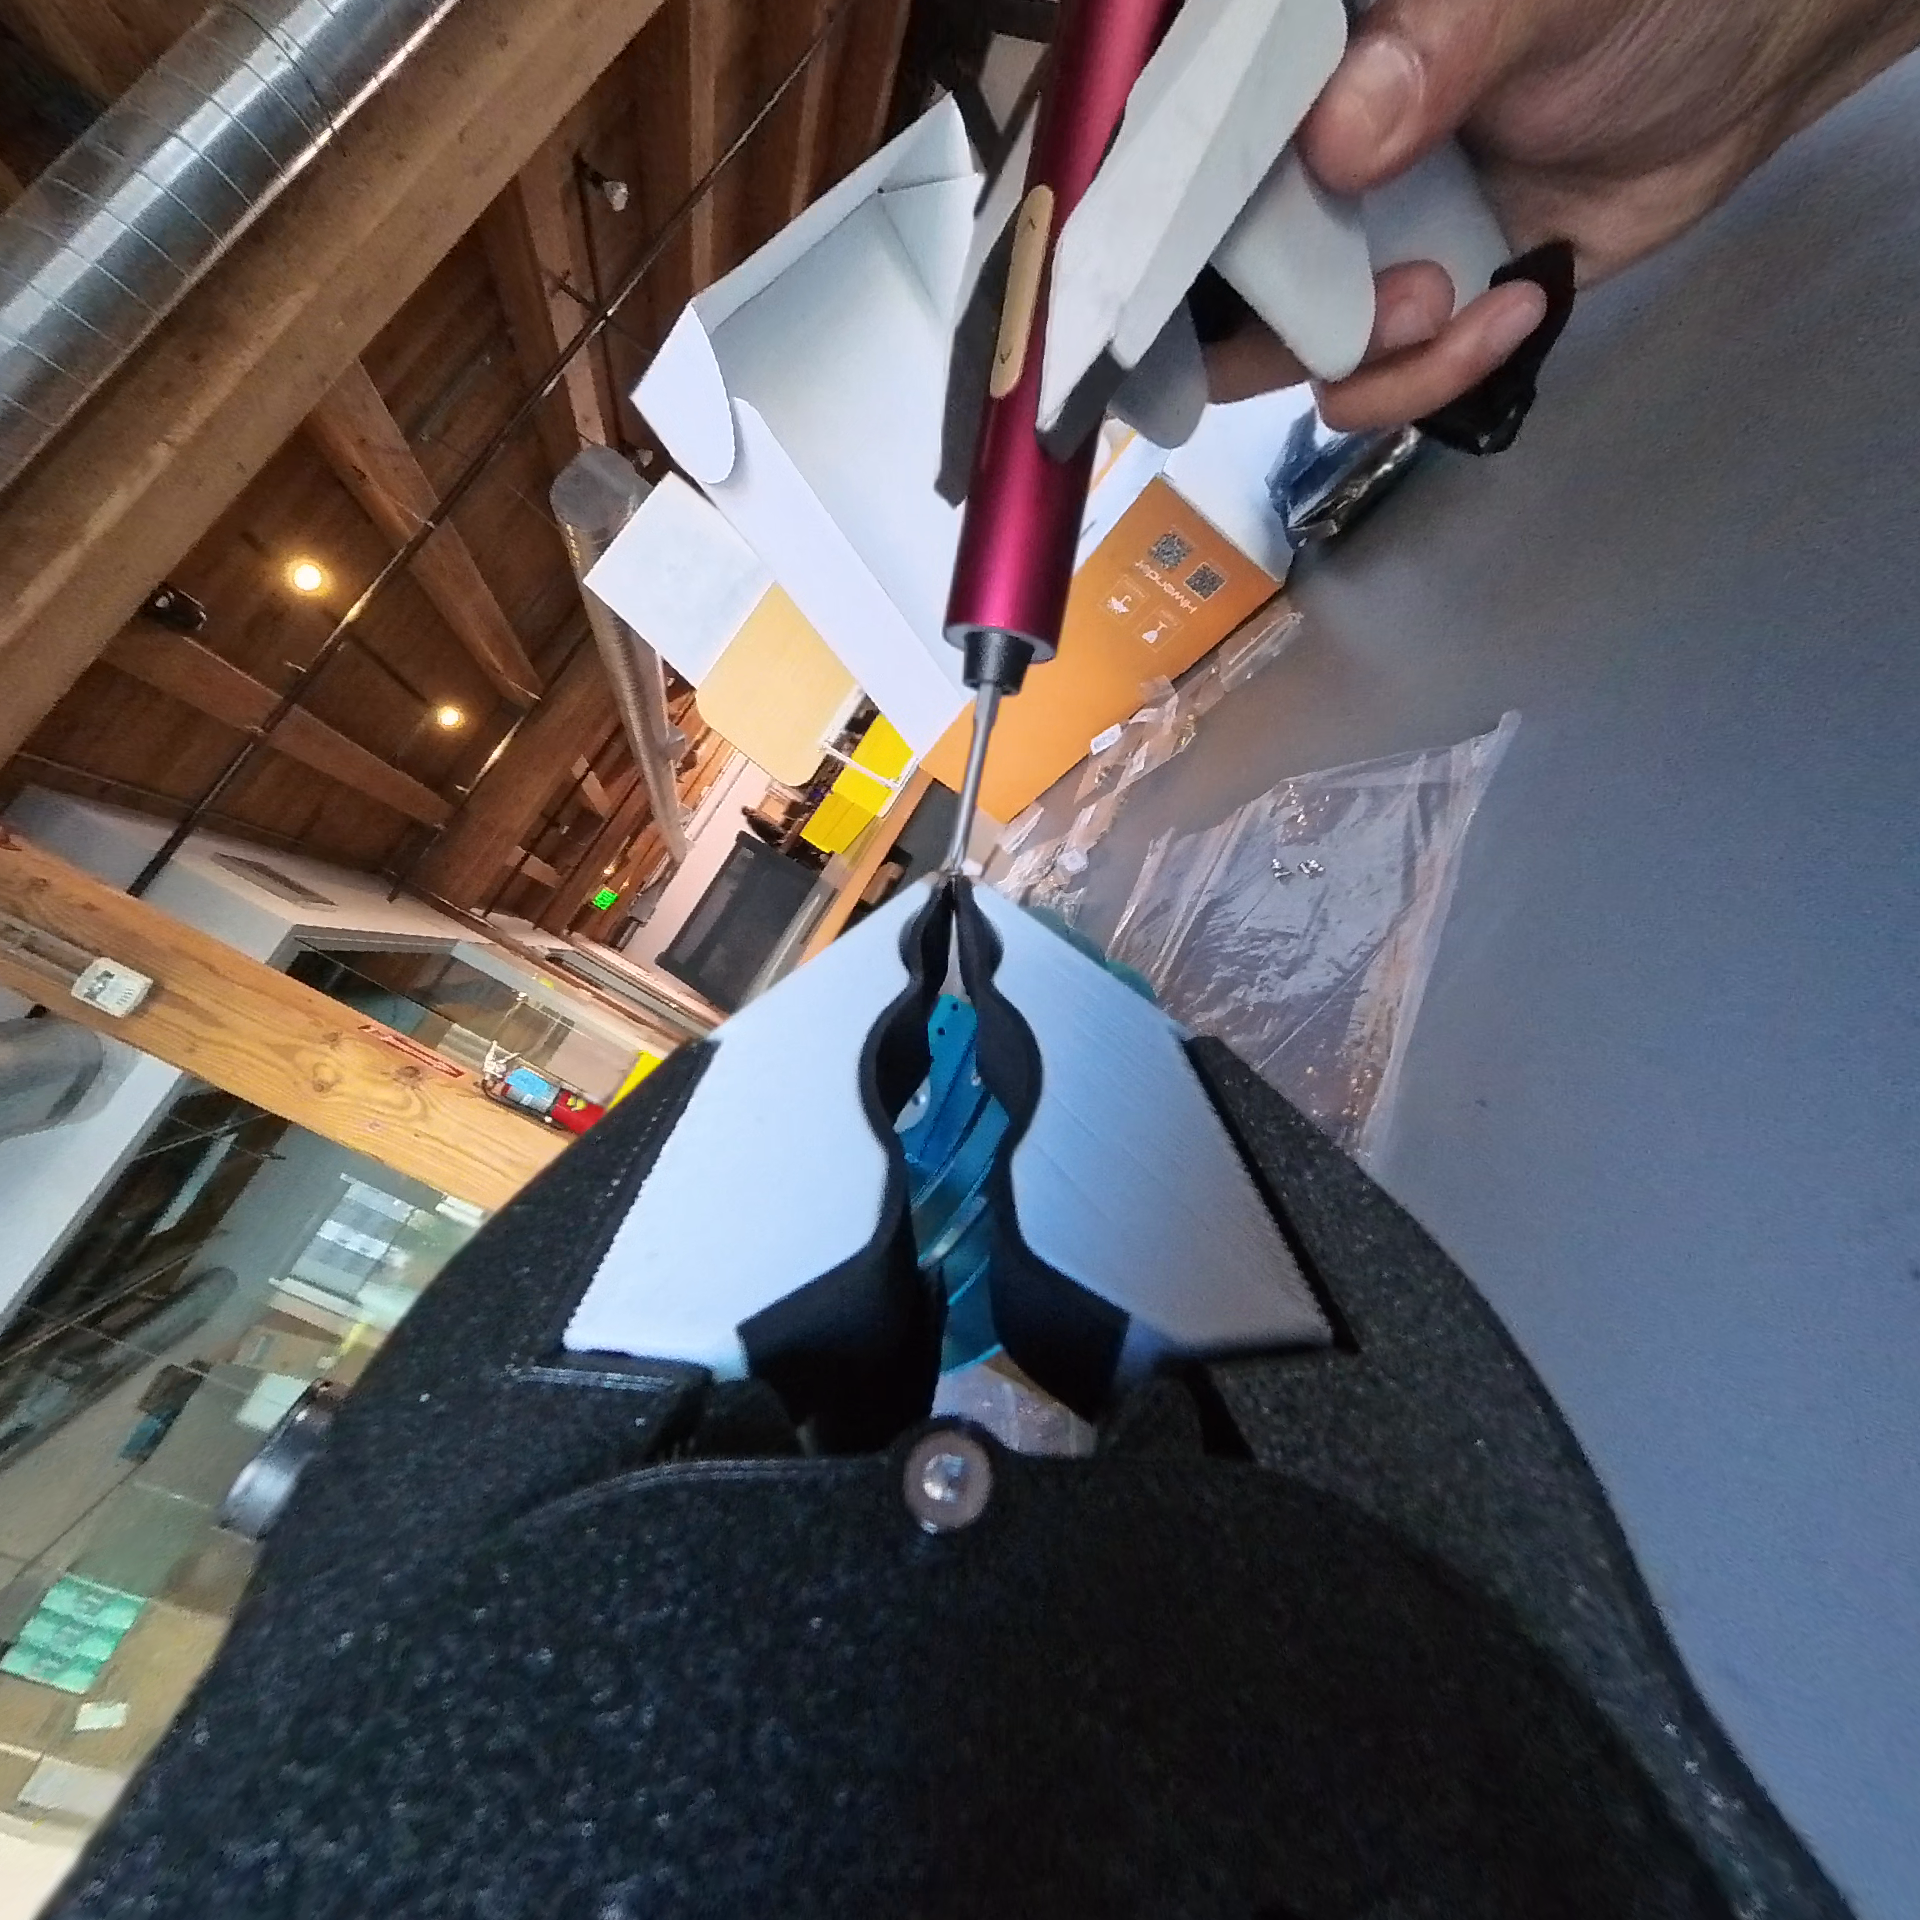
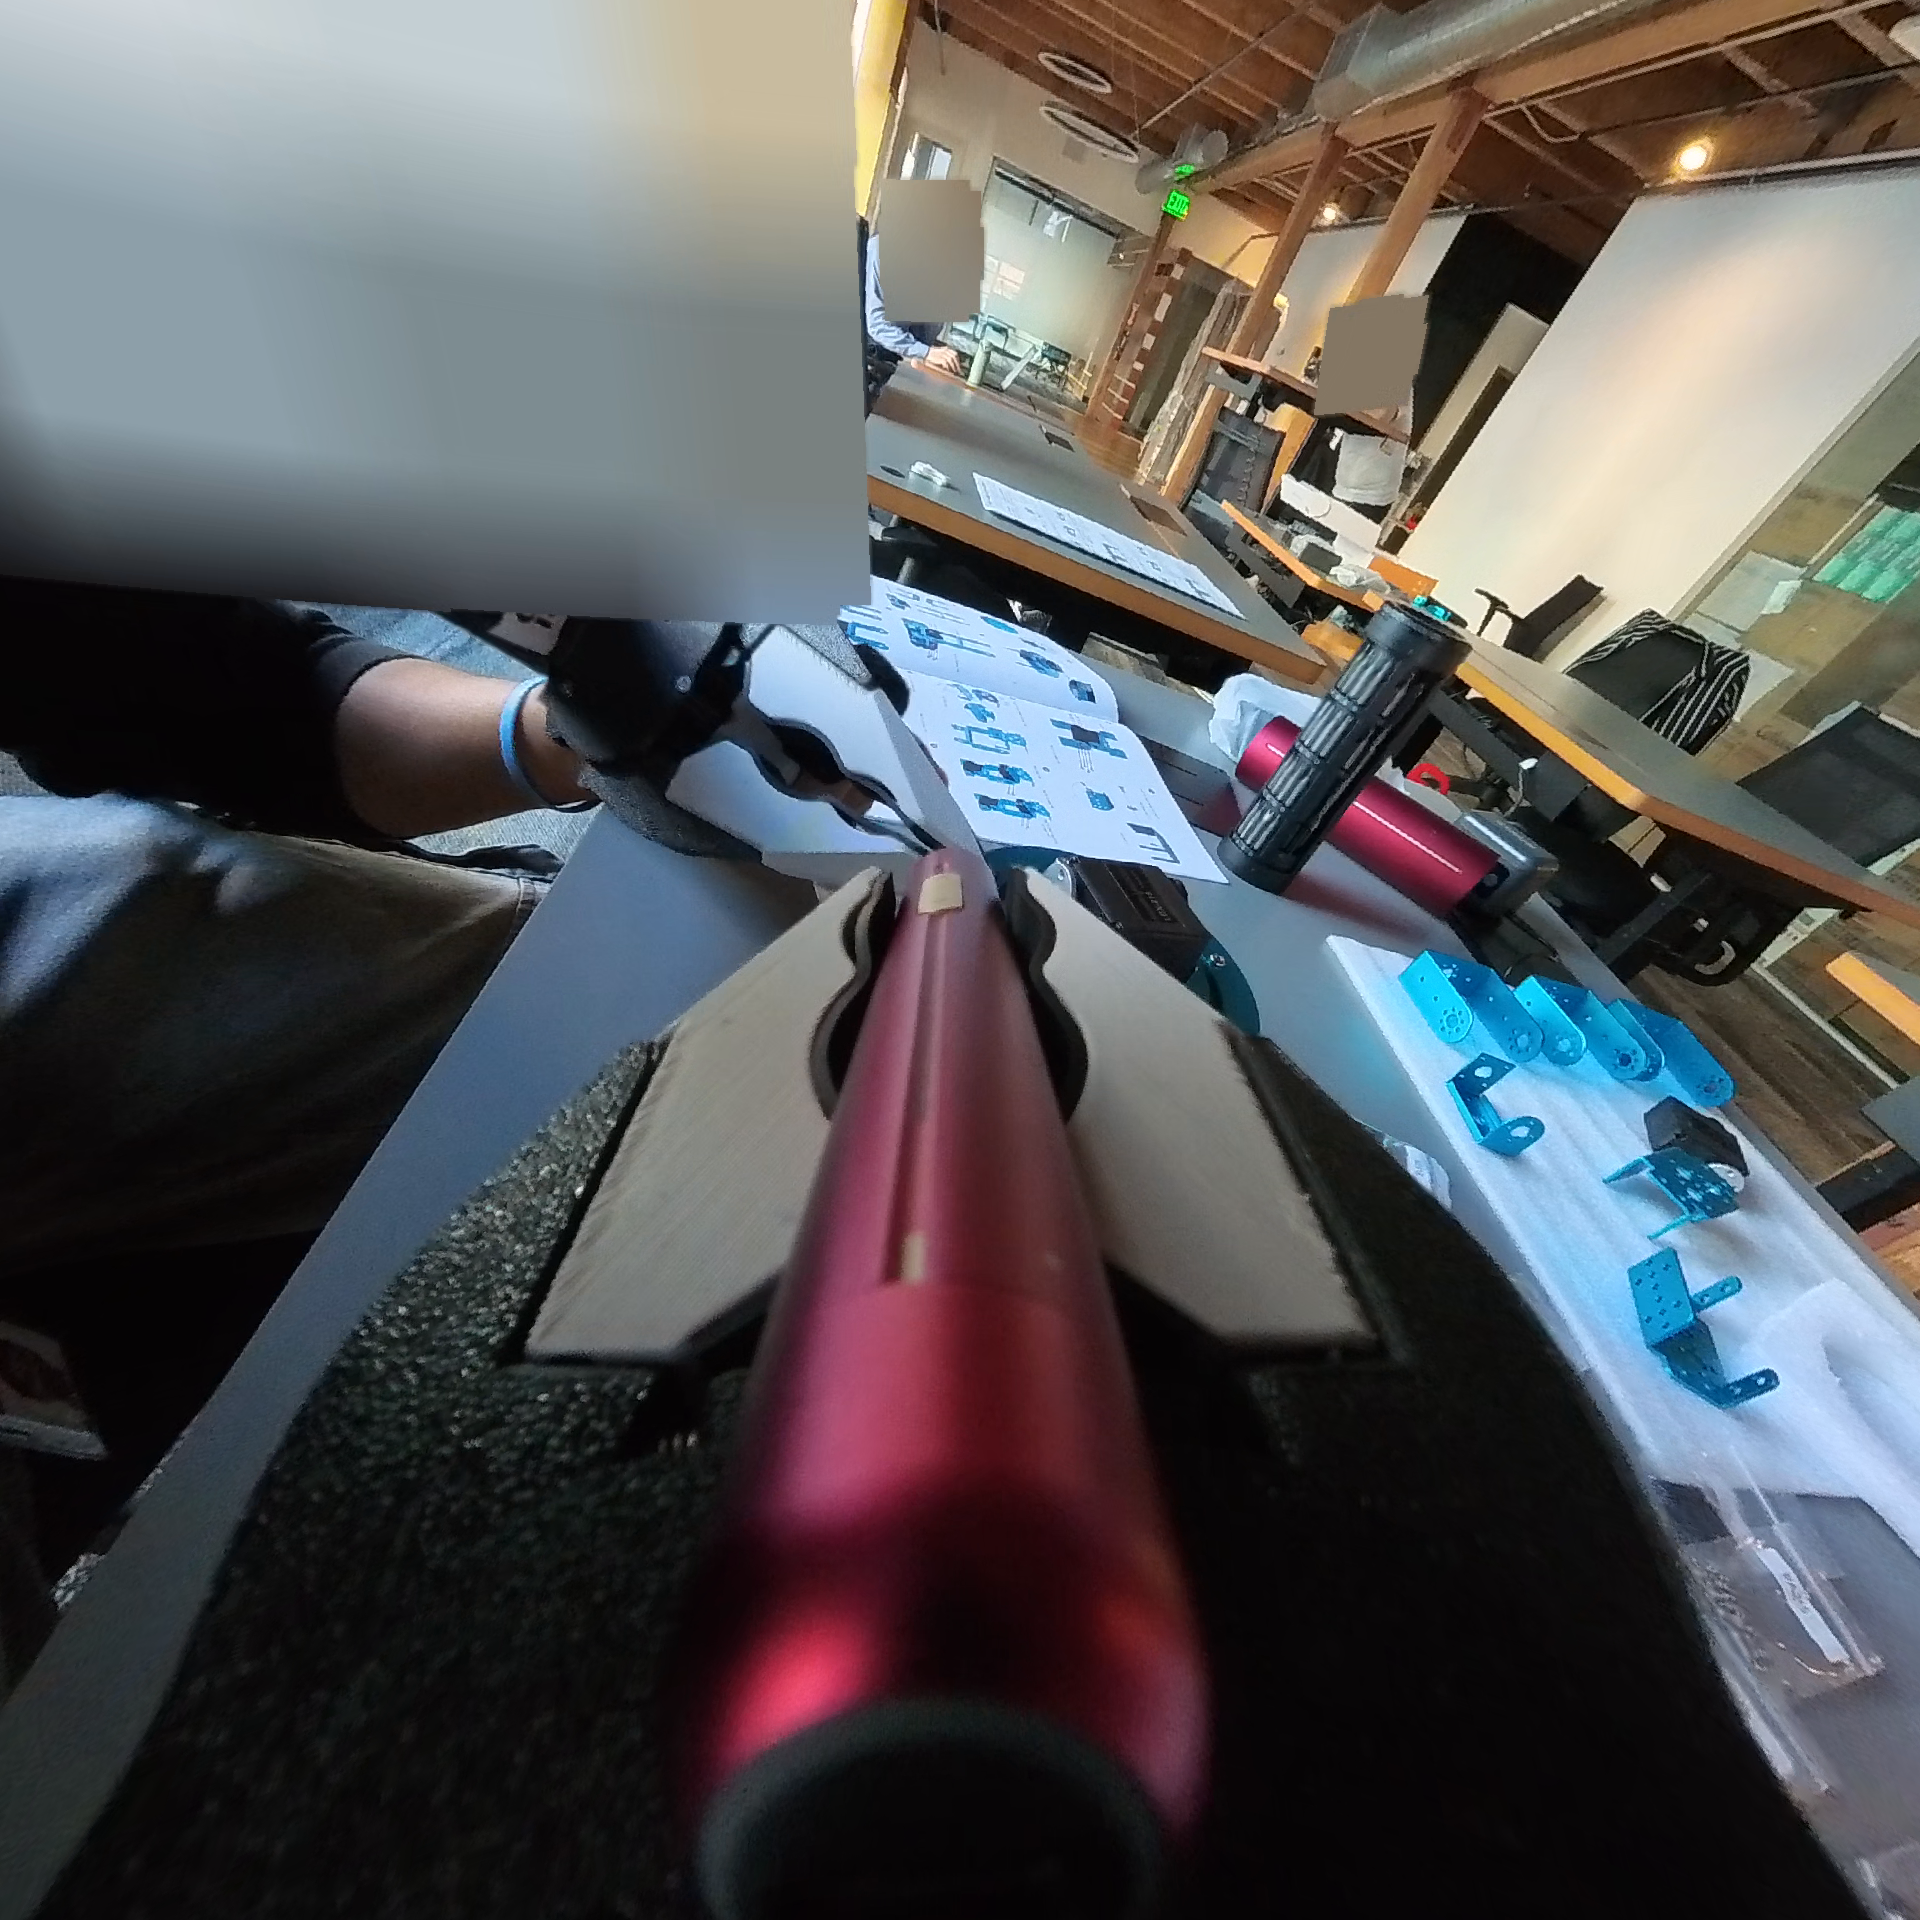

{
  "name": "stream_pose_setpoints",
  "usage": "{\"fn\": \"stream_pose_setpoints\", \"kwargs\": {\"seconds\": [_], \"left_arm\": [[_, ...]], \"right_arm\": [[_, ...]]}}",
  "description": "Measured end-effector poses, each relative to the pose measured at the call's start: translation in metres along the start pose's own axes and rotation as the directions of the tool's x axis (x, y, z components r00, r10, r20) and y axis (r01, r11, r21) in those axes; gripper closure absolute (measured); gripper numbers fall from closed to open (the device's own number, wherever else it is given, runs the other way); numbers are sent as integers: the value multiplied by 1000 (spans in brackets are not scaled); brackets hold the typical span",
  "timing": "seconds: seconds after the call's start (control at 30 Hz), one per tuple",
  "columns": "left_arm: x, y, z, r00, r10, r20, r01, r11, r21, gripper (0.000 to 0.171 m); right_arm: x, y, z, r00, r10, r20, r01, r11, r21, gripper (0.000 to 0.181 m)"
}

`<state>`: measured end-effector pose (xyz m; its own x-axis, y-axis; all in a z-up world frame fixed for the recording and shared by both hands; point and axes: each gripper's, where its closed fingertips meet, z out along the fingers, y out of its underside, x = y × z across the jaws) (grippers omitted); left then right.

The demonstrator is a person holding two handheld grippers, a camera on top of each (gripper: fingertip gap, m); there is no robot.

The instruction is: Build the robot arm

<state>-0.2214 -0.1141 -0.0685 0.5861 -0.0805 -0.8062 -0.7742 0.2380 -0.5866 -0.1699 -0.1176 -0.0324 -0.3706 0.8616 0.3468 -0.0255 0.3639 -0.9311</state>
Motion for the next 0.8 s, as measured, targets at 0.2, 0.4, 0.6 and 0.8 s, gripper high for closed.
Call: {"fn": "stream_pose_setpoints", "kwargs": {"seconds": [0.2, 0.4, 0.6, 0.8], "left_arm": [[1, 4, 2, 992, 124, 31, -123, 992, -41, 171], [10, 7, 7, 959, 282, -9, -281, 954, -103, 171], [9, 2, 9, 958, 287, -23, -288, 954, -81, 171], [-1, -2, 9, 987, 159, -21, -160, 986, -42, 171]], "right_arm": [[-2, 3, 2, 997, -79, -20, 79, 996, -38, 159], [-6, 1, 3, 986, -162, -34, 160, 986, -51, 82], [-9, -6, 1, 981, -189, -41, 188, 982, -22, 12], [-5, -11, -1, 979, -194, -67, 194, 981, -5, 2]]}}
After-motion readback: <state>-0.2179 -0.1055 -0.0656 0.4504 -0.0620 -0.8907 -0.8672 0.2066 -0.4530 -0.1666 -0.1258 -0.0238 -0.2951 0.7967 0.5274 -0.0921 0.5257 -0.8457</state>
